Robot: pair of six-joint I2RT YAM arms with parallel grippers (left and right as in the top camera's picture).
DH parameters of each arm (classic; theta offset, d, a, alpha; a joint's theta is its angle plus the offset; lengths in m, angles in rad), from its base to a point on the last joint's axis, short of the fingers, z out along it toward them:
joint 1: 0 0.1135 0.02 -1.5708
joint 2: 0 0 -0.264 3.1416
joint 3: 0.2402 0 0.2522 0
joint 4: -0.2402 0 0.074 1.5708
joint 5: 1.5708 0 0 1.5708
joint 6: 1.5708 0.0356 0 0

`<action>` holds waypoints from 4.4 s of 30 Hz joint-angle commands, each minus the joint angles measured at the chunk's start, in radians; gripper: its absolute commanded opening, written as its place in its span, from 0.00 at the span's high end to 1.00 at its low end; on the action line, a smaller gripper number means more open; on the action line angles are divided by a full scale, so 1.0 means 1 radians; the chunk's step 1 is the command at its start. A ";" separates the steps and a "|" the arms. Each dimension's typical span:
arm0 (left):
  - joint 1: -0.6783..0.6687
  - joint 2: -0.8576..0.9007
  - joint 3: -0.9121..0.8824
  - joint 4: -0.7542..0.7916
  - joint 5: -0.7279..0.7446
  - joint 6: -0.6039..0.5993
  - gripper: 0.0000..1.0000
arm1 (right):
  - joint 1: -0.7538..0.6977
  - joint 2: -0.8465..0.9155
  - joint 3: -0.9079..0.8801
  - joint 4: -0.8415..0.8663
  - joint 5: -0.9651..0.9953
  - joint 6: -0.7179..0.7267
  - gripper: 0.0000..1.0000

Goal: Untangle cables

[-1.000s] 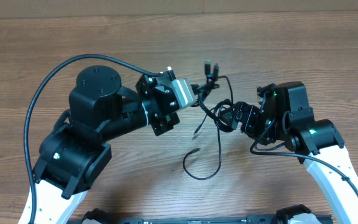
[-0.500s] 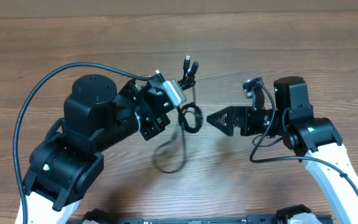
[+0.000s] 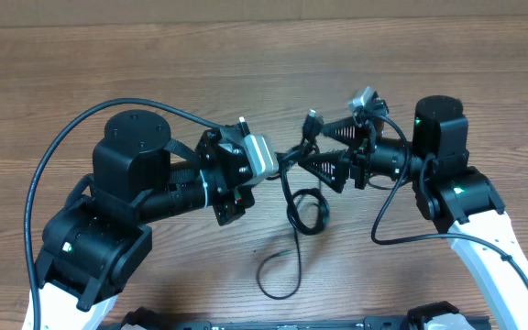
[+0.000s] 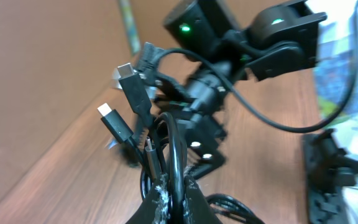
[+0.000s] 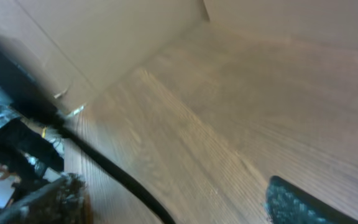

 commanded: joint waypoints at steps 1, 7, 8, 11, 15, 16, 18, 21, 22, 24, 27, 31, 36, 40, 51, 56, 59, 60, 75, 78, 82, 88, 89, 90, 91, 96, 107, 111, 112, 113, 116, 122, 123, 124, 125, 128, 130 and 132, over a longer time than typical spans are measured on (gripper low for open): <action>0.003 -0.015 0.025 0.010 0.121 -0.015 0.96 | -0.003 -0.001 -0.002 0.055 -0.010 -0.019 0.30; 0.003 -0.015 0.025 0.010 0.081 -0.026 0.96 | -0.003 -0.001 -0.002 -0.021 0.121 -0.011 0.79; 0.003 -0.015 0.025 0.010 0.070 -0.035 0.96 | -0.003 -0.001 -0.002 -0.050 0.148 -0.011 0.80; 0.003 -0.015 0.025 0.010 -0.006 -0.090 0.96 | -0.003 -0.001 -0.002 -0.121 0.164 -0.007 0.80; 0.003 -0.015 0.025 0.010 -0.150 -0.209 0.96 | -0.003 -0.001 -0.002 -0.141 0.138 0.108 0.73; 0.003 -0.015 0.025 0.010 -0.190 -0.251 0.96 | -0.003 -0.001 -0.002 -0.137 0.117 0.142 0.68; 0.003 -0.014 0.025 0.009 -0.225 -0.289 0.96 | -0.003 -0.001 -0.002 -0.124 0.072 0.190 0.57; 0.003 -0.006 0.025 0.008 -0.227 -0.312 0.96 | -0.003 -0.001 -0.002 -0.085 -0.016 0.237 0.52; 0.003 -0.002 0.025 0.008 -0.227 -0.323 0.96 | -0.003 -0.001 -0.002 -0.068 -0.050 0.237 0.51; 0.003 0.007 0.025 0.009 -0.226 -0.354 0.96 | -0.003 -0.001 -0.002 -0.019 -0.121 0.237 0.50; 0.003 0.026 0.025 0.007 -0.220 -0.395 0.96 | -0.003 -0.002 -0.002 0.058 -0.169 0.237 0.50; 0.003 0.051 0.025 0.015 -0.138 -0.402 0.96 | -0.003 -0.002 -0.002 0.146 -0.170 0.237 0.48; 0.003 0.077 0.025 0.032 -0.070 -0.402 0.96 | -0.003 -0.002 -0.002 0.229 -0.191 0.236 0.44; 0.003 0.085 0.025 0.049 -0.034 -0.403 0.96 | -0.003 -0.002 -0.002 0.272 -0.212 0.236 0.43; 0.002 0.105 0.025 0.060 0.043 -0.473 0.96 | -0.003 -0.002 -0.002 0.433 -0.221 0.237 0.46; -0.013 0.142 0.025 0.061 0.043 -0.509 0.96 | -0.003 -0.002 -0.002 0.460 -0.277 0.236 0.70; -0.016 0.158 0.025 0.071 0.039 -0.520 0.96 | -0.003 -0.002 -0.002 0.459 -0.309 0.236 0.83; -0.016 0.161 0.025 0.084 0.039 -0.534 0.96 | -0.003 -0.002 -0.002 0.459 -0.328 0.236 0.91; 0.012 0.161 0.025 0.115 -0.199 -0.537 0.96 | -0.003 -0.002 -0.002 0.445 -0.661 0.228 0.96; 0.018 0.161 0.025 0.126 -0.311 -0.537 0.96 | 0.000 -0.002 -0.002 0.428 -0.661 0.228 0.96; 0.018 0.161 0.025 0.174 -0.423 -0.537 0.96 | 0.006 -0.002 -0.002 0.417 -0.661 0.228 0.96; 0.018 0.162 0.025 0.214 -0.555 -0.536 0.96 | 0.055 -0.002 -0.002 0.418 -0.661 0.228 0.96; 0.018 0.163 0.025 0.217 -0.568 -0.536 0.96 | 0.066 -0.002 -0.002 0.418 -0.661 0.228 0.96; 0.018 0.166 0.025 0.219 -0.574 -0.533 0.96 | 0.084 -0.002 -0.002 0.418 -0.661 0.228 0.96; 0.018 0.168 0.025 0.220 -0.574 -0.533 0.96 | 0.095 -0.002 -0.002 0.418 -0.661 0.227 0.96; 0.018 0.187 0.025 0.217 -0.574 -0.497 0.96 | 0.121 -0.002 -0.002 0.426 -0.661 0.227 0.96; 0.017 0.220 0.025 0.217 -0.475 -0.496 0.96 | 0.124 -0.002 -0.002 0.425 -0.660 0.228 0.64; 0.017 0.219 0.025 0.209 -0.474 -0.496 0.96 | 0.107 -0.002 -0.002 0.424 -0.655 0.228 0.41; 0.017 0.219 0.025 0.206 -0.465 -0.496 0.96 | 0.102 -0.002 -0.002 0.422 -0.648 0.228 0.40; 0.017 0.219 0.025 0.205 -0.455 -0.496 0.96 | 0.095 -0.002 -0.002 0.416 -0.628 0.229 0.40; 0.017 0.213 0.025 0.194 -0.437 -0.496 0.96 | 0.066 -0.002 -0.002 0.356 -0.519 0.229 0.57; 0.016 0.191 0.025 0.186 -0.425 -0.497 0.96 | 0.030 -0.002 -0.002 0.147 -0.253 0.259 0.43; 0.016 0.188 0.025 0.187 -0.409 -0.496 0.96 | 0.030 -0.002 -0.002 0.132 -0.235 0.259 0.41; 0.016 0.184 0.025 0.191 -0.364 -0.495 0.96 | 0.030 -0.002 -0.002 0.128 -0.229 0.260 0.38; 0.016 0.182 0.025 0.195 -0.319 -0.488 0.96 | 0.030 -0.002 -0.002 0.129 -0.228 0.261 0.39; 0.016 0.182 0.025 0.209 -0.134 -0.391 0.96 | 0.030 -0.002 -0.002 0.140 -0.204 0.312 0.38; 0.016 0.182 0.025 0.217 -0.018 -0.328 0.96 | 0.030 -0.002 -0.002 0.140 -0.164 0.365 0.38; 0.016 0.182 0.025 0.217 0.070 -0.274 0.96 | 0.030 -0.002 -0.002 0.142 -0.150 0.393 0.38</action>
